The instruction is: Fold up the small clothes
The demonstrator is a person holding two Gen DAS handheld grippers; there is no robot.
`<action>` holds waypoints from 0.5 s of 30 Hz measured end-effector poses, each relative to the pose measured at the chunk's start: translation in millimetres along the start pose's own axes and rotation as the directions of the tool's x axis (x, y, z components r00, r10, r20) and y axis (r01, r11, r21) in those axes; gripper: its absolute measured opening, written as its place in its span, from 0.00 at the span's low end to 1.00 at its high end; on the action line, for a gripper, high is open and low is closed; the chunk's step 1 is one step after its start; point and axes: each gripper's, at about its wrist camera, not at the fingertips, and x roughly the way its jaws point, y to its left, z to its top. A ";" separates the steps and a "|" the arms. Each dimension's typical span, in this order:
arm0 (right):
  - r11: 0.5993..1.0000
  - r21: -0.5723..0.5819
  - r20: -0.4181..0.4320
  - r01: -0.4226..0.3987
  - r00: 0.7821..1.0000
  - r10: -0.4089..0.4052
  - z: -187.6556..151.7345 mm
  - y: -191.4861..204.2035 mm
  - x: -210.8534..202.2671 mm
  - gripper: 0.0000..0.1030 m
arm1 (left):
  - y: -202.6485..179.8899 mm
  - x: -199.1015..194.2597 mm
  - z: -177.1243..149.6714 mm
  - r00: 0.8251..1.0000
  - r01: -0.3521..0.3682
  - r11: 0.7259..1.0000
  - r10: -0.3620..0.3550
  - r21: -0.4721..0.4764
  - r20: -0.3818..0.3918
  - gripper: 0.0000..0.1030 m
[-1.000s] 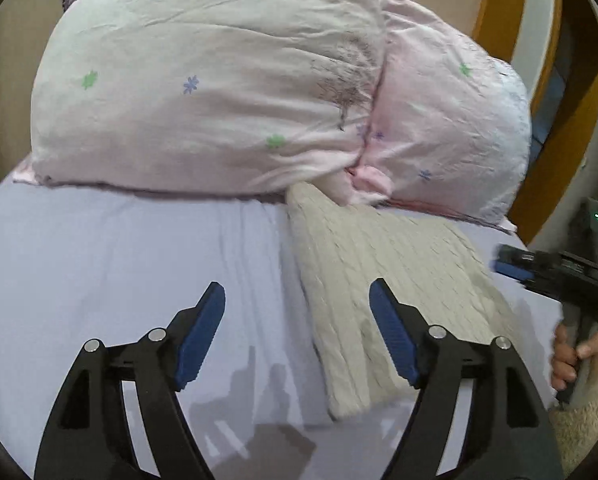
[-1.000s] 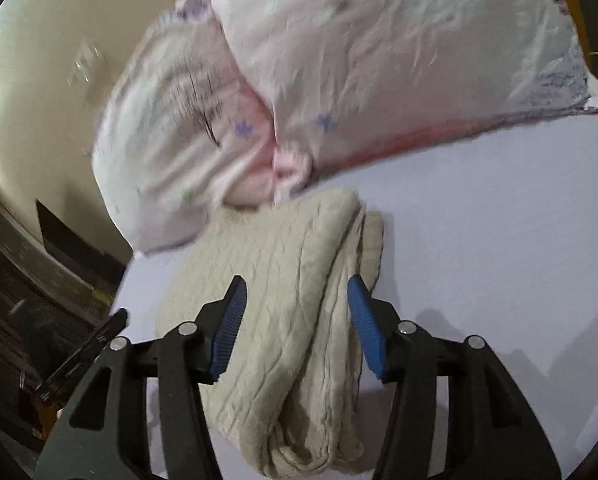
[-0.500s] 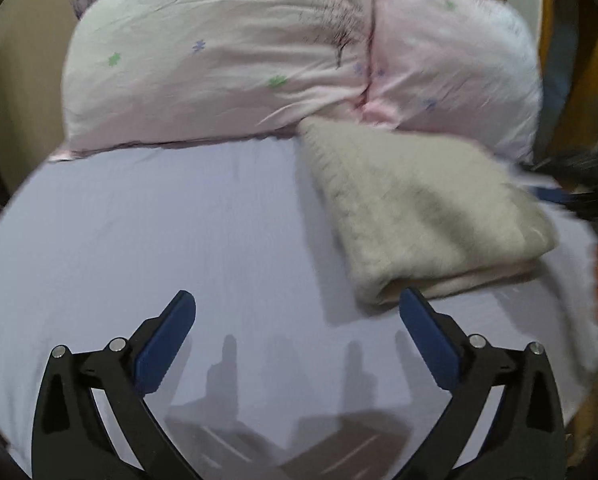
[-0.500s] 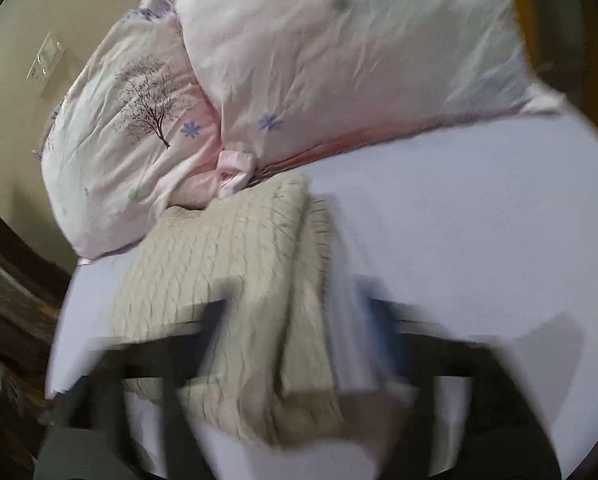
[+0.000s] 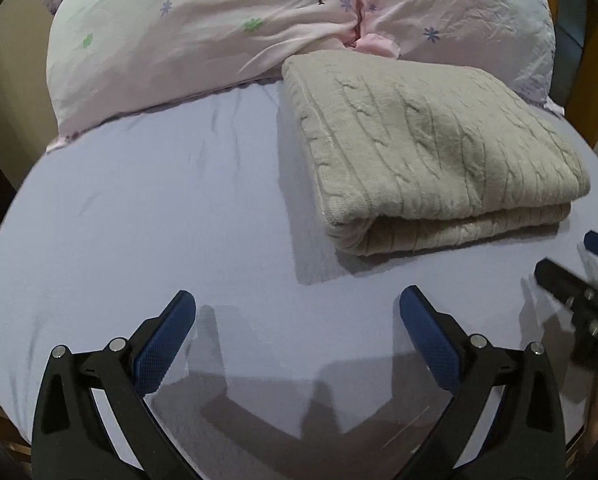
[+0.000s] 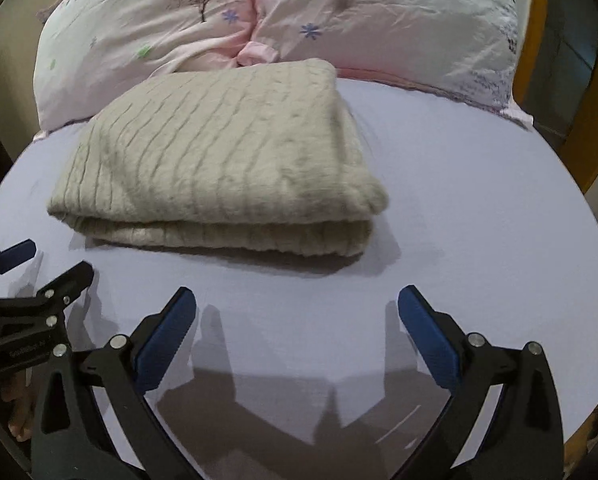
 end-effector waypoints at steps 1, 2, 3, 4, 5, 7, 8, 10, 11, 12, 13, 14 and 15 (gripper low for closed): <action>1.000 -0.005 0.004 0.003 1.000 -0.003 2.9 4.6 3.0 0.98 | 2.7 1.8 -0.2 1.000 0.015 1.000 -0.015 -0.012 -0.002 0.99; 1.000 -0.001 -0.004 0.010 1.000 -0.010 2.5 5.2 5.0 0.98 | 6.5 3.7 0.1 0.999 0.033 0.999 -0.033 -0.032 -0.005 0.99; 1.000 0.014 -0.032 0.028 0.999 -0.028 1.3 4.7 10.9 0.98 | 6.6 3.8 0.3 1.000 0.028 0.999 -0.029 -0.031 -0.004 0.99; 0.999 0.033 -0.018 0.031 0.999 -0.030 -1.0 5.1 10.2 0.98 | 6.1 4.0 -0.2 1.000 0.028 0.999 -0.028 -0.028 -0.001 0.99; 0.998 0.045 -0.017 0.042 0.999 -0.041 -2.9 5.5 10.3 0.98 | 5.6 3.7 -0.6 1.000 0.027 0.999 -0.027 -0.028 -0.001 0.99; 0.998 0.039 -0.013 0.040 0.999 -0.040 -2.9 6.9 10.5 0.98 | 5.3 4.0 -1.1 1.000 0.027 0.999 -0.027 -0.027 0.000 0.99; 0.999 0.037 -0.013 0.037 0.999 -0.037 -3.3 7.0 10.4 0.98 | 5.0 4.0 -1.3 1.000 0.028 0.999 -0.028 -0.026 -0.001 0.99; 1.000 0.021 -0.012 0.022 1.000 -0.021 -2.8 7.9 10.9 0.98 | 4.2 4.1 -1.6 1.000 0.031 0.999 -0.031 -0.021 -0.003 0.99; 1.000 0.012 -0.012 0.015 1.000 -0.015 -3.6 9.6 10.1 0.98 | 3.9 3.9 -2.1 0.999 0.032 0.999 -0.032 -0.019 -0.004 0.99; 1.000 -0.002 -0.012 0.005 1.000 -0.005 -3.2 11.0 10.5 0.98 | 3.6 3.5 -2.7 0.999 0.036 0.999 -0.036 -0.015 -0.005 0.99; 1.000 -0.021 -0.012 -0.008 1.000 0.007 -3.1 13.4 10.4 0.98 | 3.1 3.1 -3.3 0.999 0.039 0.999 -0.039 -0.011 -0.005 0.99; 1.000 -0.024 -0.012 -0.008 1.000 0.008 -3.7 14.7 10.1 0.98 | 2.8 2.9 -3.9 0.999 0.040 0.999 -0.040 -0.010 -0.005 0.99; 1.000 -0.021 -0.012 -0.008 1.000 0.008 -4.3 15.3 9.6 0.98 | 2.8 3.3 -3.4 0.999 0.040 0.999 -0.040 -0.010 -0.004 0.99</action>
